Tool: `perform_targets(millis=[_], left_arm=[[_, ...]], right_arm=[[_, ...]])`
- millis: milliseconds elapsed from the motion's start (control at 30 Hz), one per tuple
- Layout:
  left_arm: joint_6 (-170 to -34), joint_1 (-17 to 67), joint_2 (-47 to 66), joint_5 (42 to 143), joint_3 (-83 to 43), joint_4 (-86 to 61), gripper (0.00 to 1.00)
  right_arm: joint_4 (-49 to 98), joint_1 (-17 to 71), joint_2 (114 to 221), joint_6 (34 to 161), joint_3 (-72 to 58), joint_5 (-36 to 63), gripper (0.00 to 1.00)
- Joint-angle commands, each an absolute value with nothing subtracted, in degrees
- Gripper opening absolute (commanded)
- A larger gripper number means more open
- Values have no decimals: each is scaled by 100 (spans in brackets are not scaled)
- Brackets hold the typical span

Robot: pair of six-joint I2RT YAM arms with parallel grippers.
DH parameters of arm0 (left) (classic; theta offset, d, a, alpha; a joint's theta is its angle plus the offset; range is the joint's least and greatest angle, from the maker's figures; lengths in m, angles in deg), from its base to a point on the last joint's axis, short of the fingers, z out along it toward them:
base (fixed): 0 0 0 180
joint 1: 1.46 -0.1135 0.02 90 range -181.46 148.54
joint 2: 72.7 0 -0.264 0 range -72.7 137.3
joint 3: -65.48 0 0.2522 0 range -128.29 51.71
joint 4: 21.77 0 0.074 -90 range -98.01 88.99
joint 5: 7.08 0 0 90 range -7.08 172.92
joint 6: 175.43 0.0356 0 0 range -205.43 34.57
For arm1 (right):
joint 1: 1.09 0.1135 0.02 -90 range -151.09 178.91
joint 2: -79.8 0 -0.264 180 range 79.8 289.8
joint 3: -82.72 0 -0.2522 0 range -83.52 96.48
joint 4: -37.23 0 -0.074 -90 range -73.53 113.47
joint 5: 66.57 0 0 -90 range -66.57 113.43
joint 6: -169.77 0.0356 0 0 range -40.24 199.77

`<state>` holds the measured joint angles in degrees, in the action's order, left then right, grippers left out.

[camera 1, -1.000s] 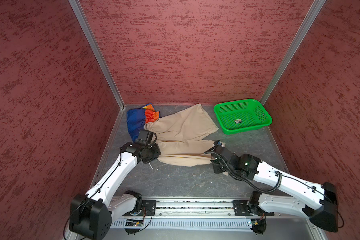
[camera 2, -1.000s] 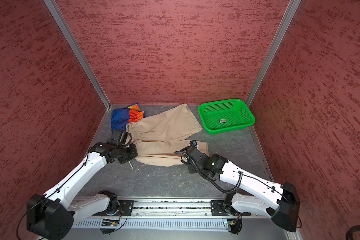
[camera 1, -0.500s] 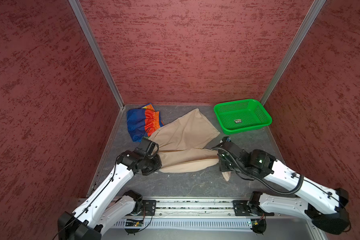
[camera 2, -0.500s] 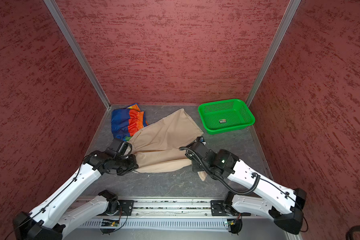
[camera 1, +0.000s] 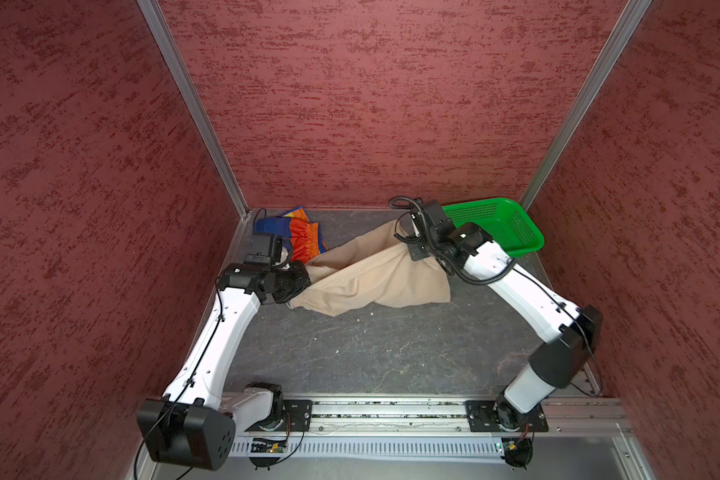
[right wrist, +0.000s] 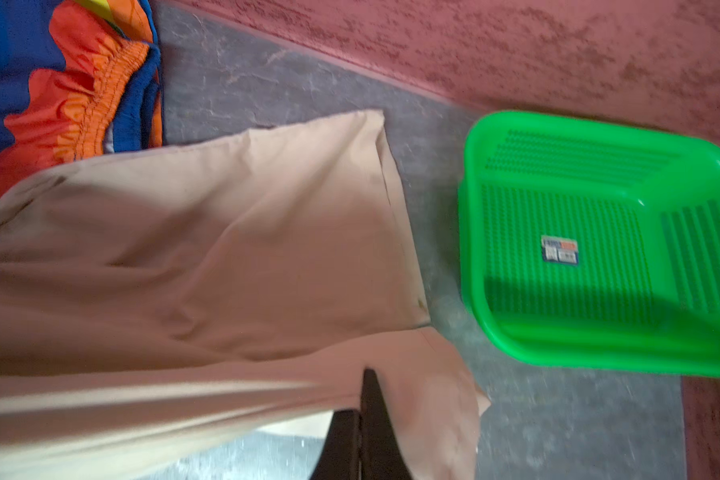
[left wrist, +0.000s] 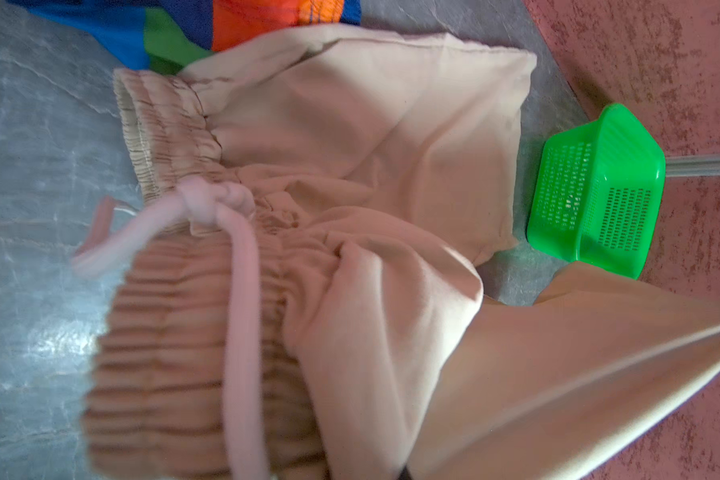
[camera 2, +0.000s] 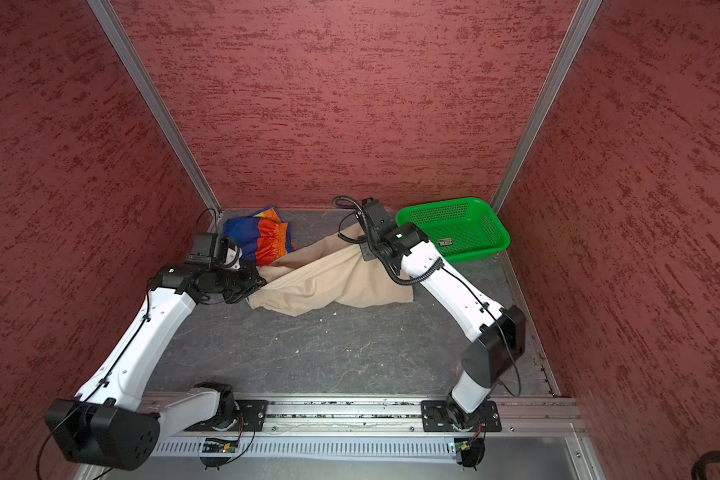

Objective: Fold and stack the shorts

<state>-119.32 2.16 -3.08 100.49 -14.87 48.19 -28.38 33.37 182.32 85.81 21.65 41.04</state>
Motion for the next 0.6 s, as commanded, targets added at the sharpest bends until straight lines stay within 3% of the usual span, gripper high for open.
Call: perform_targets(millis=[0, 233, 333, 367, 433, 467, 567], left_arm=[[-11544, -172, 170, 9869, -1486, 4933, 2], [-11628, -424, 1056, 10081, -1018, 4380, 2], [-11628, -595, 1373, 10086, -818, 4201, 3], [-11637, -655, 1474, 10107, -767, 4139, 5], [-11646, -749, 1646, 10105, -698, 4035, 6], [-11655, -786, 1728, 10092, -684, 3997, 7], [-11655, -850, 1906, 10078, -665, 3921, 8]], right_arm=[[-2865, 2809, 19297, 7714, 3347, 4730, 0], [-3519, 2484, 22392, 7342, 7058, 4026, 0], [-2965, 2484, 22907, 7302, 7168, 3765, 4], [-2711, 2484, 22921, 7309, 6939, 3627, 13], [-2229, 2484, 22860, 7373, 6439, 3479, 45], [-2043, 2483, 22817, 7400, 6206, 3485, 55], [-1783, 2461, 22671, 7481, 5792, 3642, 68]])
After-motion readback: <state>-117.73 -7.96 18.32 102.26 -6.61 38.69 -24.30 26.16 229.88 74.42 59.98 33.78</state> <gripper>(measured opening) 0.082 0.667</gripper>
